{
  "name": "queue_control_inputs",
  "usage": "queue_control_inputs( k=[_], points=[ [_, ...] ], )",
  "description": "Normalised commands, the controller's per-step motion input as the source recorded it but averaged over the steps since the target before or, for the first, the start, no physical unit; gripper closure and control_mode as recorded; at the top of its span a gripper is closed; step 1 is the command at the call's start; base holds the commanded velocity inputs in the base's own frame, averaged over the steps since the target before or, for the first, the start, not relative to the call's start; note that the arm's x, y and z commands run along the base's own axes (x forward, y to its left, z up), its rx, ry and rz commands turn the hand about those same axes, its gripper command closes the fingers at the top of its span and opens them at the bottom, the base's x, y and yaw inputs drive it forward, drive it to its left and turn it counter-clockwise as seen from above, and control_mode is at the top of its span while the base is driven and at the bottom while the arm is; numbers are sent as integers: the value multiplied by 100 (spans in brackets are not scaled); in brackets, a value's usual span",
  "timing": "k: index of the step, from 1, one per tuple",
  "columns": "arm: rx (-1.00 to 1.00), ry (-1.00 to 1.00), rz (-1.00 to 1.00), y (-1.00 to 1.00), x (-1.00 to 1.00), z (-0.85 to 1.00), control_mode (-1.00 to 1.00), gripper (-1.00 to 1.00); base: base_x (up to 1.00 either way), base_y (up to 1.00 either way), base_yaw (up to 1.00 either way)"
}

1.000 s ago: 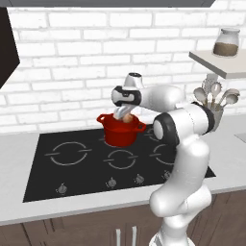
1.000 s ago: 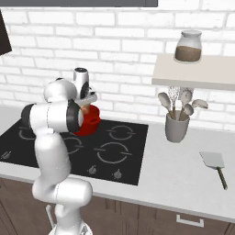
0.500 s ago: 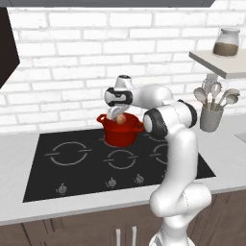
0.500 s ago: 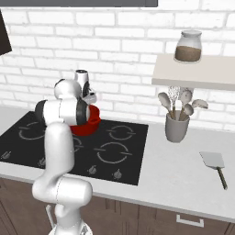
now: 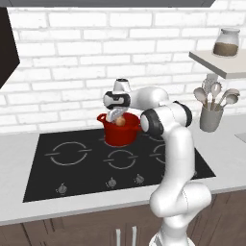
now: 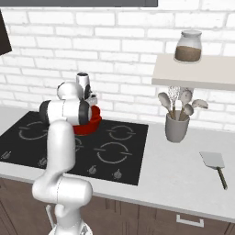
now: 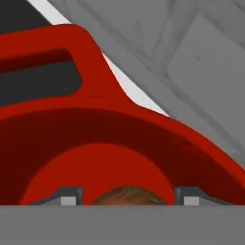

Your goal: Put the onion and garlic in the pot. Retrieve the spatula and lightly stir the vegetables in the pot.

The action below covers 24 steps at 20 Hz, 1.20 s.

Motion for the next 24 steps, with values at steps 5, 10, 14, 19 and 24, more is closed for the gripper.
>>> queue_control_inputs(
  k=[5, 10, 14, 19, 24],
  points=[
    [0, -14, 0, 0, -64, 28, -100, -100, 0, 0, 0],
    [-2, -24, -1, -3, -99, 57, -100, -100, 0, 0, 0],
    [-4, -28, 0, -31, -100, 57, -100, -100, 0, 0, 0],
    [-7, -18, -6, -82, -100, 14, -100, -100, 0, 0, 0],
    [-10, 0, -13, -100, -100, 10, -100, -100, 0, 0, 0]
  ],
)
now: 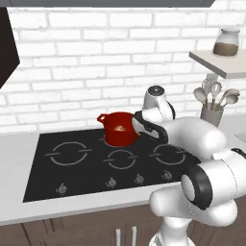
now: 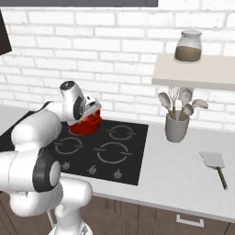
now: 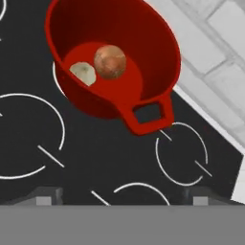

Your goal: Put the onion and garlic in the pot. Retrieve the spatula and lightly stir the vegetables in the pot.

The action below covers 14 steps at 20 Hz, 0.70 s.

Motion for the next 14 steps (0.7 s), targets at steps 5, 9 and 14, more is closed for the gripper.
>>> queue_control_inputs(
  k=[5, 9, 14],
  points=[
    [-2, 1, -24, -100, -96, 48, -100, -100, 0, 0, 0],
    [0, 12, -32, -100, -75, 19, -100, -100, 0, 0, 0],
    [-3, 13, -24, -66, -60, 48, -100, -100, 0, 0, 0]
  ],
)
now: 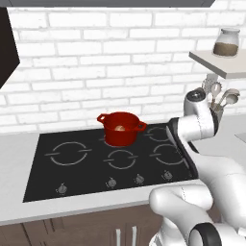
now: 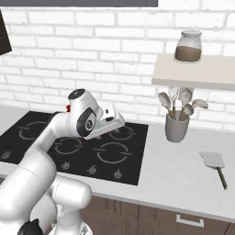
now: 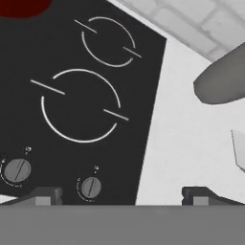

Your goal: Put the onion and garlic in the pot. Retrieve the spatula and lightly stir the vegetables in the pot.

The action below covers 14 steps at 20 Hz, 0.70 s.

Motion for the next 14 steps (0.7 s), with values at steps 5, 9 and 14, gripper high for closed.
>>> queue_control_inputs(
  k=[5, 9, 14],
  points=[
    [0, 16, -25, -27, -18, 8, -100, -100, 0, 0, 0],
    [3, -5, -1, -52, -38, -5, -100, -100, 0, 0, 0],
    [3, -14, -11, -97, -65, 9, -100, -100, 0, 0, 0]
  ],
)
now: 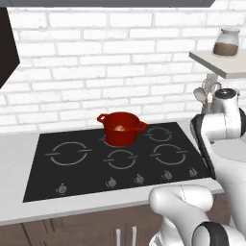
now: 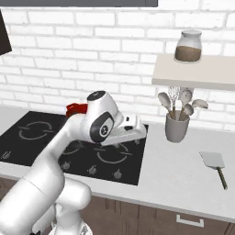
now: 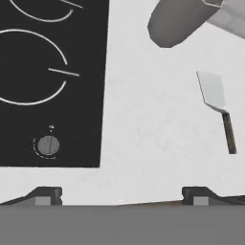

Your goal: Put the onion and garlic in the pot. Retrieve the spatula and lightly stir the vegetables in the pot.

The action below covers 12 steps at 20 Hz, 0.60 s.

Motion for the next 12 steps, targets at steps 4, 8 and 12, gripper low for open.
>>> queue_control_inputs(
  k=[4, 8, 12],
  points=[
    [10, -6, -13, -100, -34, 0, -100, -100, 0, 0, 0],
    [12, 0, -18, -100, 0, 0, -100, -100, 0, 0, 0],
    [11, 9, -18, -100, 14, -2, -100, -100, 0, 0, 0]
  ],
)
